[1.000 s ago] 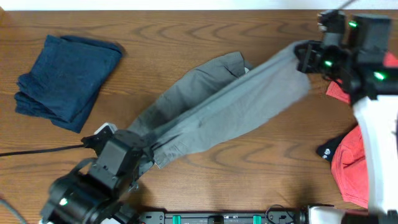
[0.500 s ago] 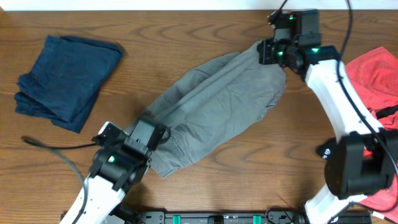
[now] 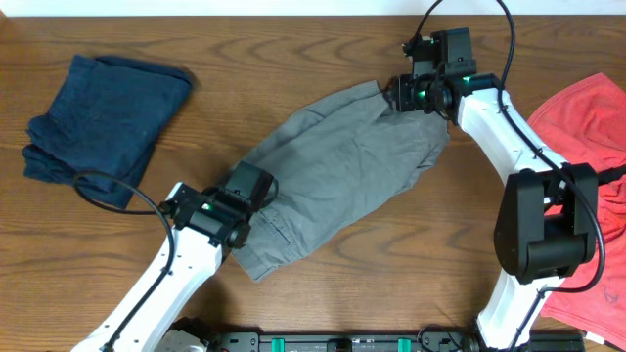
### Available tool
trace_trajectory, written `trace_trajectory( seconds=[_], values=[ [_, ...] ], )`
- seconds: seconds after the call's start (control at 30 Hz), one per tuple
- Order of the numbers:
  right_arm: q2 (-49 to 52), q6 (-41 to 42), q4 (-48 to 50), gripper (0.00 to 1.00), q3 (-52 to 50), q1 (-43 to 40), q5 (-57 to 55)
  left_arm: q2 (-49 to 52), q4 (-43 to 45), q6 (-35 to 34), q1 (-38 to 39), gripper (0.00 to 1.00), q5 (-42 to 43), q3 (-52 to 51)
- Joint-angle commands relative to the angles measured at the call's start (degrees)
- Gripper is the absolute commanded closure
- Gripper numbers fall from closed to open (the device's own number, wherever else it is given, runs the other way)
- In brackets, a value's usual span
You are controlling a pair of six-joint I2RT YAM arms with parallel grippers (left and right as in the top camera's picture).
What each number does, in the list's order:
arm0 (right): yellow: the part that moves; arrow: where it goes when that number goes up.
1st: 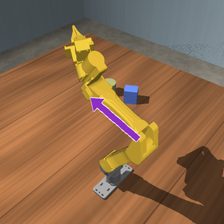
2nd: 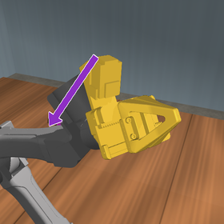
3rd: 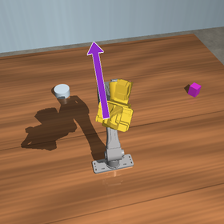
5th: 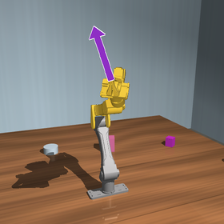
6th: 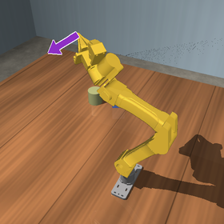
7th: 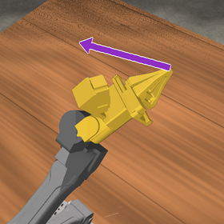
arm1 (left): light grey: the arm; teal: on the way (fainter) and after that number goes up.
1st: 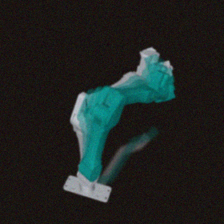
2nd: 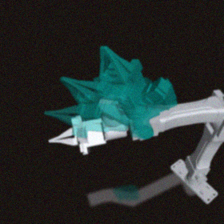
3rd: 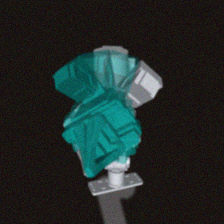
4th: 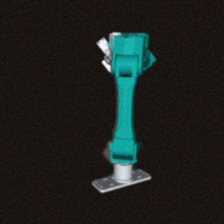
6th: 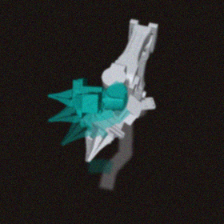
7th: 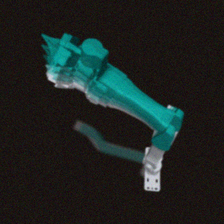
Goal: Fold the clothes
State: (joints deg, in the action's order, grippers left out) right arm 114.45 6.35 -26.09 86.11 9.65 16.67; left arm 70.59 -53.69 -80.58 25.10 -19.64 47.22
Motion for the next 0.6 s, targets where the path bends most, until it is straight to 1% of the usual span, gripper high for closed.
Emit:
trace_trajectory(
  seconds=[0.0, 0.07, 0.13, 0.2, 0.27, 0.3, 0.43, 0.57],
  values=[
    [-2.62, -0.7, -0.02, 0.16, 1.22, 0.15, -0.15, -1.09, -0.26, 4.39, -3.19, 0.16, -0.96, 0.66],
    [-4.87, -0.68, 0.5, 0.1, 1.22, -0.33, -0.15, -2.54, -0.28, 8.92, -5.55, 0.11, -0.85, 2.05],
    [-7.87, -0.66, 1.16, 0.09, 1.22, -0.98, 0.24, -4.57, -0.13, 12.04, -8.0, 0.07, 0.39, 2.8],
    [-10.29, -0.68, 1.25, 0.11, 1.22, -1.36, 0.33, -5.86, -0.2, 13.22, -9.55, 0.04, 2.93, 2.78],
    [-12.52, -0.79, 0.48, 0.12, 1.22, -1.33, 0.94, -6.12, -0.2, 15.54, -10.62, 0.0, 7.67, 2.73],
    [-13.07, -1.22, -0.17, 0.13, 1.22, -1.18, 1.68, -5.95, -0.2, 16.22, -10.73, 0.01, 9.79, 2.58],
    [-13.27, -1.77, -4.9, 0.12, 1.2, 0.24, 2.93, -4.44, -0.15, 16.44, -10.67, 0.02, 17.4, 0.13],
    [-11.93, -3.15, -9.22, 0.11, 1.16, 2.43, 2.86, -1.51, 1.07, 13.53, -10.67, 0.02, 21.99, -4.46]
  ],
)
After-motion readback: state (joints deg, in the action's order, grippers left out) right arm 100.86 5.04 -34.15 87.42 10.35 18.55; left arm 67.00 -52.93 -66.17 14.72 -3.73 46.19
